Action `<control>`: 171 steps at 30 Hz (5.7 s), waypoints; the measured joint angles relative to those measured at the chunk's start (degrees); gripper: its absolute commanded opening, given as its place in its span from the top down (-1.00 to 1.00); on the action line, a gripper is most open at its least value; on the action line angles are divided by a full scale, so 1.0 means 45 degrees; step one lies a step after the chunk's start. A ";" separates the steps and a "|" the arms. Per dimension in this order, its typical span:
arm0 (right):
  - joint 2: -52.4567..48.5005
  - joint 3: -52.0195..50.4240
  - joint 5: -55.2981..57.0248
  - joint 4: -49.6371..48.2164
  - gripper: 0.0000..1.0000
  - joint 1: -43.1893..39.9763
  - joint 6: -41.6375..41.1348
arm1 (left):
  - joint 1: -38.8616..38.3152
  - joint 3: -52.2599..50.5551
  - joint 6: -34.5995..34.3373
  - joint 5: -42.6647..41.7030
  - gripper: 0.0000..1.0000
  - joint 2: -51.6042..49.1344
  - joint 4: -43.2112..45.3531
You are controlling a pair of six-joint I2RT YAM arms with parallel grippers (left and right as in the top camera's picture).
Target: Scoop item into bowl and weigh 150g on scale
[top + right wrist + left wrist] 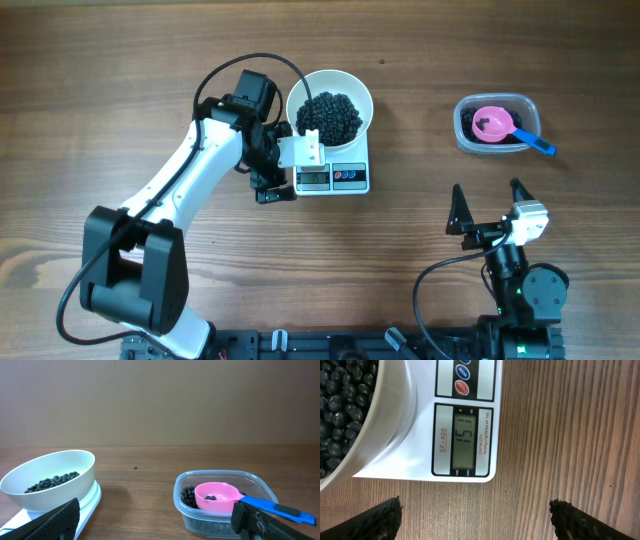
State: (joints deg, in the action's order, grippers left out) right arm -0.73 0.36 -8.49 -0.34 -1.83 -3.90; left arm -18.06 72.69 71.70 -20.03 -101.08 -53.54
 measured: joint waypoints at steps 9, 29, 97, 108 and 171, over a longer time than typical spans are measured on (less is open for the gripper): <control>0.0000 0.0000 0.0000 0.0000 -0.99 0.0000 0.0005 | 0.0000 0.0000 0.0000 0.0000 -1.00 0.0000 0.0000; 0.0000 0.0000 0.0000 0.0000 -0.99 0.0000 0.0005 | 0.0000 0.0000 0.0000 0.0000 -1.00 0.0000 0.0005; 0.0000 0.0000 0.0000 0.0024 -0.99 0.0000 0.0000 | 0.0000 -0.0117 -1.3425 0.1447 -1.00 0.2788 0.7082; 0.0000 0.0000 0.0000 0.0029 -1.00 0.0000 0.0005 | 0.0767 -0.0053 -1.9798 0.4745 -0.99 0.3196 1.0190; 0.0015 0.0000 0.0010 0.0029 -0.99 0.0000 0.0005 | 0.3725 -1.3284 -2.6685 0.9068 -1.00 2.2284 1.1035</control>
State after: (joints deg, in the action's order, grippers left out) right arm -0.67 0.36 -8.45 -0.21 -1.83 -3.88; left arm -1.30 12.91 -48.38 20.78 -0.80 -3.88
